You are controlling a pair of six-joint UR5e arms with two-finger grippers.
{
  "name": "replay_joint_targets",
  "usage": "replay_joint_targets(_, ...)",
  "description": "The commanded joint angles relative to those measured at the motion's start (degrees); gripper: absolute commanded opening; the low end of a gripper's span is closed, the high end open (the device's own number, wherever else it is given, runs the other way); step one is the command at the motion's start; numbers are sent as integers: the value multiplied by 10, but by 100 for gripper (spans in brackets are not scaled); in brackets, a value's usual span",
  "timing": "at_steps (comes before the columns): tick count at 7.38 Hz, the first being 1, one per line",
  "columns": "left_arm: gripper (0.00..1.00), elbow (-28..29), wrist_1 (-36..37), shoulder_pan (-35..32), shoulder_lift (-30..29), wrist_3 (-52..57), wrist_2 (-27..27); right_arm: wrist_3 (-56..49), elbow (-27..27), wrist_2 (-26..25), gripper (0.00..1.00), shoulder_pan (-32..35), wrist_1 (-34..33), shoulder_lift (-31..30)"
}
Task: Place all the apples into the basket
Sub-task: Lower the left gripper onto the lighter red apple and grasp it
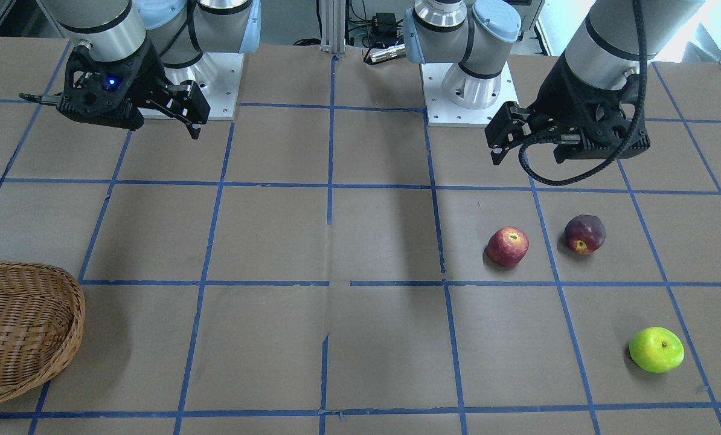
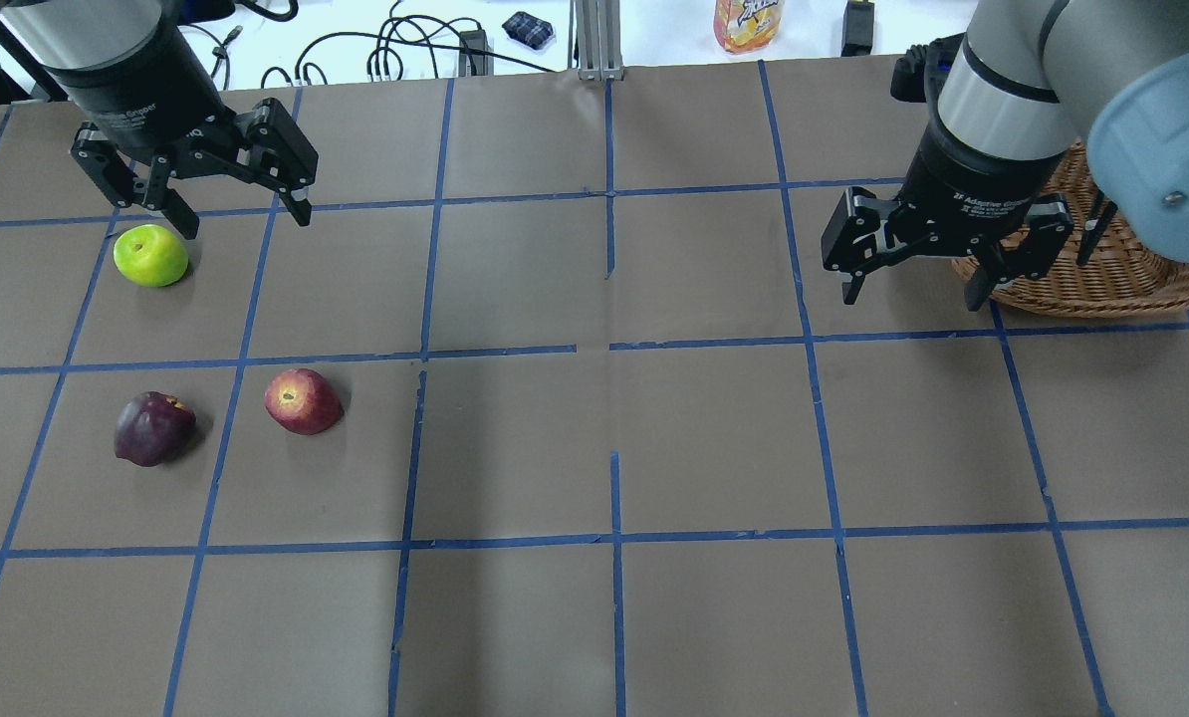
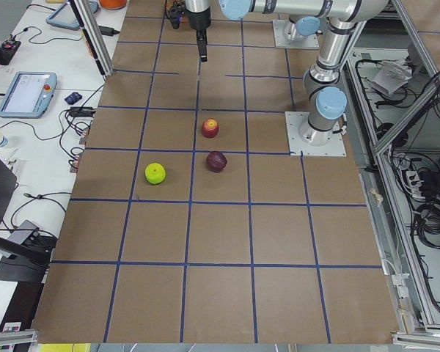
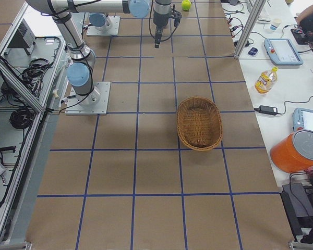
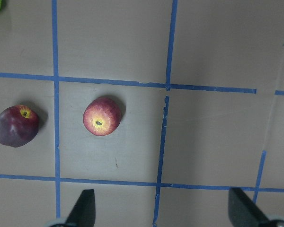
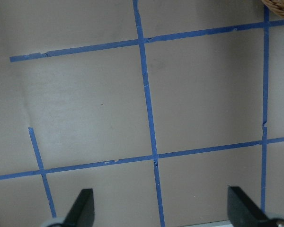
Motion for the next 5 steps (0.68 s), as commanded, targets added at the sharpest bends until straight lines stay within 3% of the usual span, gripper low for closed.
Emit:
replay_joint_targets(1, 100, -9, -3, -8, -3, 3, -1, 0, 0, 0, 100, 0, -1, 0)
replay_joint_targets(5, 100, -53, -2, 5, 4, -14, 14, -1, 0, 0, 100, 0, -1, 0)
